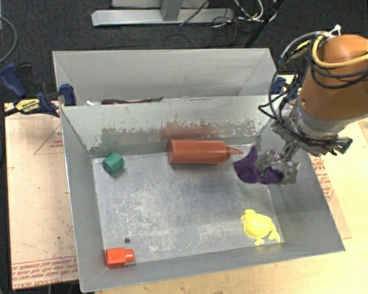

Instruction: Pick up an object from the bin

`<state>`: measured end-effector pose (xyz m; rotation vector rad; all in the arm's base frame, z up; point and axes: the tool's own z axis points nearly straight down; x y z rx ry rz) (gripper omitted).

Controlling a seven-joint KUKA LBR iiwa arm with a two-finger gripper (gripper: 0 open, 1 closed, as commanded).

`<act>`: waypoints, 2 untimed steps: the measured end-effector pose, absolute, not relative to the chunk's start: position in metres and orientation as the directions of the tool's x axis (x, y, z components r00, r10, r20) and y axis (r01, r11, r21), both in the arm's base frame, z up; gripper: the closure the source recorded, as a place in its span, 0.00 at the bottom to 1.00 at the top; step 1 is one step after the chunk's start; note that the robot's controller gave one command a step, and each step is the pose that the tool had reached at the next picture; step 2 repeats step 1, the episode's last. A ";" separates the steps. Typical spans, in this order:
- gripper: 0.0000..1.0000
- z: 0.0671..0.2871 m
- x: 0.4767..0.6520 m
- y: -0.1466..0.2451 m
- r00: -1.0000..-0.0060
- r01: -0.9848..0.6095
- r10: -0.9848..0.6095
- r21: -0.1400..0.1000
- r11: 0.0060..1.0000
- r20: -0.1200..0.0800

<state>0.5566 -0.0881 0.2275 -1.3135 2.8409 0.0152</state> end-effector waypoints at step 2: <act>1.00 0.282 0.559 -0.086 -0.643 -0.766 -0.765 -0.002 0.643 -0.018</act>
Offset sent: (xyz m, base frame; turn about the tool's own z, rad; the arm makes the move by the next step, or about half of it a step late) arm -0.0081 0.0265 -0.1575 0.0141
